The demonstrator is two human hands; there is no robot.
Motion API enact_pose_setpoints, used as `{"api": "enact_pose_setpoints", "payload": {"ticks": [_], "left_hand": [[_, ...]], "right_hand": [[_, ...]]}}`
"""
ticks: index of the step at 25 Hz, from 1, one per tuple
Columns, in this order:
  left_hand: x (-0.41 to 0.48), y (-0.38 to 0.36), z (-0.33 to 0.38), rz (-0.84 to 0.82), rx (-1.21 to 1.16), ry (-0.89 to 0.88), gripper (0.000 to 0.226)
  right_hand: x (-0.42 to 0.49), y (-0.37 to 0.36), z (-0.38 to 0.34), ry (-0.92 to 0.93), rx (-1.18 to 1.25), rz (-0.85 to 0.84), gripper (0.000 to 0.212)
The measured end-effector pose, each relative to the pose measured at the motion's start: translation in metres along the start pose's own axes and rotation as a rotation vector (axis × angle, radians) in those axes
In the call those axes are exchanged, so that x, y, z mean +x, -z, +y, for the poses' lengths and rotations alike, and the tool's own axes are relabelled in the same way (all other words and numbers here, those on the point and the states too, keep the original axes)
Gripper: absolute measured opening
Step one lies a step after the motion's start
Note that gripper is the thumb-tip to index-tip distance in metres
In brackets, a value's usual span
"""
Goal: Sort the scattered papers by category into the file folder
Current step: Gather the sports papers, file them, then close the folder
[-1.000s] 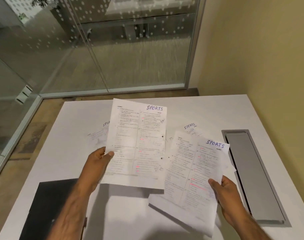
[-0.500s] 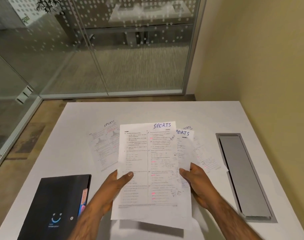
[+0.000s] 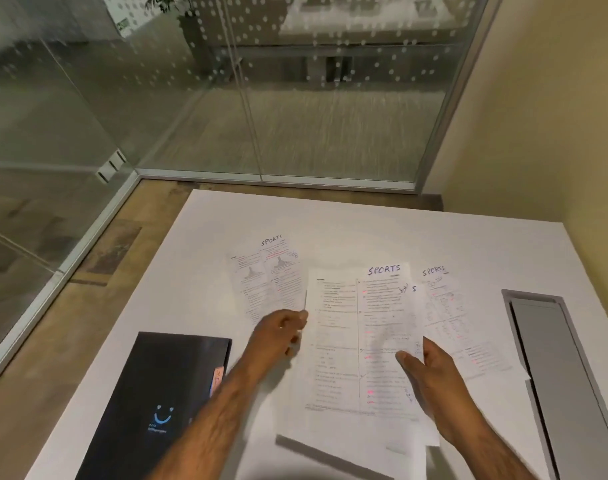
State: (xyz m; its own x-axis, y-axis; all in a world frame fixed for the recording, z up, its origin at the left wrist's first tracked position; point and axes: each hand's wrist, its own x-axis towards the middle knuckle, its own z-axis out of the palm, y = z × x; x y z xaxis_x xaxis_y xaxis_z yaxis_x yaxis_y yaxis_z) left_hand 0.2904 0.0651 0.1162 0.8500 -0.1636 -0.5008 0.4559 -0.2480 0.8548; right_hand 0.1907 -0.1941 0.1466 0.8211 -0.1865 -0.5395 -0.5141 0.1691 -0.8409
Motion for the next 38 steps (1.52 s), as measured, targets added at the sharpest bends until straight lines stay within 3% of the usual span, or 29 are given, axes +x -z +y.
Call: {"api": "enact_pose_setpoints", "payload": {"ticks": [2, 3, 6, 10, 13, 18, 24, 30, 32, 35, 38], "left_hand": [[0.056, 0.038, -0.012, 0.341, 0.31, 0.006, 0.038], [0.082, 0.058, -0.02, 0.432, 0.536, 0.029, 0.046], [0.144, 0.097, -0.044, 0.461, 0.867, 0.136, 0.066], [0.177, 0.103, -0.05, 0.454, 0.941, 0.142, 0.094], [0.179, 0.093, -0.05, 0.475, 1.0, 0.141, 0.104], [0.179, 0.084, -0.048, 0.52, 0.848, 0.161, 0.104], [0.18, 0.078, -0.052, 0.54, 1.037, 0.174, 0.053], [0.175, 0.076, -0.053, 0.576, 0.746, 0.168, 0.049], [0.174, 0.078, -0.053, 0.618, 0.552, 0.197, 0.061], [0.17, 0.082, -0.054, 0.702, 0.355, 0.29, 0.097], [0.166, 0.091, -0.055, 0.787, 0.046, 0.389, 0.091]], "right_hand": [[0.004, -0.004, 0.005, -0.013, -0.193, 0.12, 0.025], [0.006, -0.005, 0.011, -0.036, -0.287, 0.185, 0.024], [0.015, -0.003, 0.029, -0.146, -0.566, 0.269, 0.024], [0.019, 0.001, 0.029, -0.261, -0.826, 0.325, 0.008], [0.019, 0.0, 0.026, -0.261, -1.131, 0.356, 0.014], [0.011, -0.007, -0.001, -0.071, -1.418, 0.356, 0.006], [0.003, 0.002, -0.018, 0.048, -1.338, 0.356, 0.01], [-0.006, 0.008, -0.012, 0.078, -1.169, 0.392, 0.02], [-0.005, 0.011, -0.012, 0.083, -1.111, 0.396, 0.026], [-0.004, 0.015, -0.014, 0.109, -1.001, 0.408, 0.028], [-0.007, 0.015, -0.015, 0.129, -0.908, 0.404, 0.02]]}}
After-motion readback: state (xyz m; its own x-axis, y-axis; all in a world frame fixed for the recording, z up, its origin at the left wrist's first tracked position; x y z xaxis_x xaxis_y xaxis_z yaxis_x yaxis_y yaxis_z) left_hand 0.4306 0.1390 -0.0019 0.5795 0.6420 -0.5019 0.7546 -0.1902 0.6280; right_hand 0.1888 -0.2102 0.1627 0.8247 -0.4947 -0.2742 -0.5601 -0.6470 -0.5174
